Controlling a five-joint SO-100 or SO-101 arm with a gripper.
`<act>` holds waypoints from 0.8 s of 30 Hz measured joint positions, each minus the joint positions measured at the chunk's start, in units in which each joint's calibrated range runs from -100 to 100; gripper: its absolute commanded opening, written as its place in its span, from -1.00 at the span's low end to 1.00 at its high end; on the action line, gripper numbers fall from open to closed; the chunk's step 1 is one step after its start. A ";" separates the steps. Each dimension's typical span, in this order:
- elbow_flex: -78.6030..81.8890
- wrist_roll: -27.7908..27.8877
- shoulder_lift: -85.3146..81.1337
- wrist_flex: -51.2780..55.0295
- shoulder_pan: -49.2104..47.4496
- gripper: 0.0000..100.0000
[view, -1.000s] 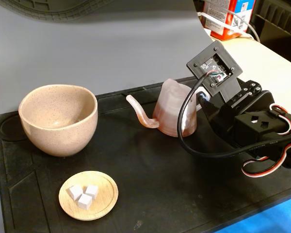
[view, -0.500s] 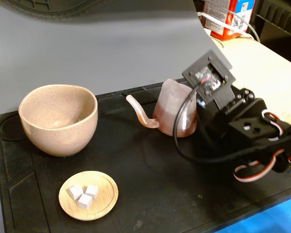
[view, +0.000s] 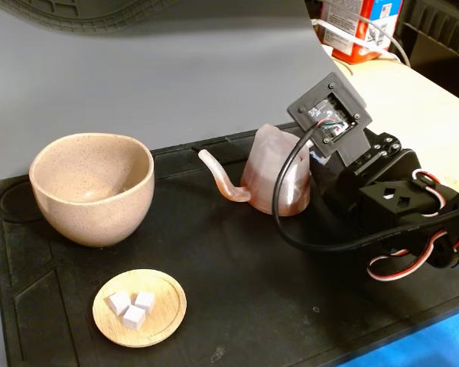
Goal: Pick up a kettle and pour liquid into a cup.
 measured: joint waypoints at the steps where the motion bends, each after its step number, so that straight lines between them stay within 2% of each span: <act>1: 0.00 -0.05 0.00 0.00 0.38 -0.60; 22: -4.48 -0.05 3.34 -0.18 0.23 -0.62; 24: -4.48 -0.05 3.34 -0.18 0.23 -0.69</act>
